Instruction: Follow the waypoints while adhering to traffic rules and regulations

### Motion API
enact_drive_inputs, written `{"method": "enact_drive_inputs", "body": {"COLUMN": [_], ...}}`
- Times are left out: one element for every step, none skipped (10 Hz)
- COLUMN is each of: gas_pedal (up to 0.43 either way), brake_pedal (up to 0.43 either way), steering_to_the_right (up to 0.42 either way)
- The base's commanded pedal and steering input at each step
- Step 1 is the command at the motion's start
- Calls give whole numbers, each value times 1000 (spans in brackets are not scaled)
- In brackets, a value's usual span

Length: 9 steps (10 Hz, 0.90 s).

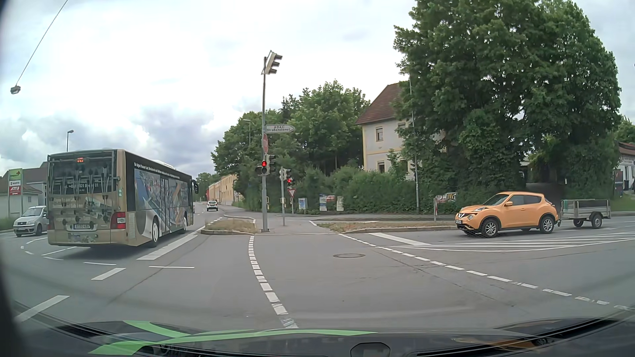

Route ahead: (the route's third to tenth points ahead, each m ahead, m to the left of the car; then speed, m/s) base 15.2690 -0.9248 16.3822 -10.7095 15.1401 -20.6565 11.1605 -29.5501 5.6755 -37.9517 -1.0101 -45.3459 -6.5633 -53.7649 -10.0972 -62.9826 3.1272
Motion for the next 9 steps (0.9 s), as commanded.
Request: {"method": "enact_drive_inputs", "body": {"gas_pedal": [0,0,0,0,0,0,0,0,0], "brake_pedal": [0,0,0,0,0,0,0,0,0], "steering_to_the_right": [173,190,222,253,279,302,321,340,350]}}
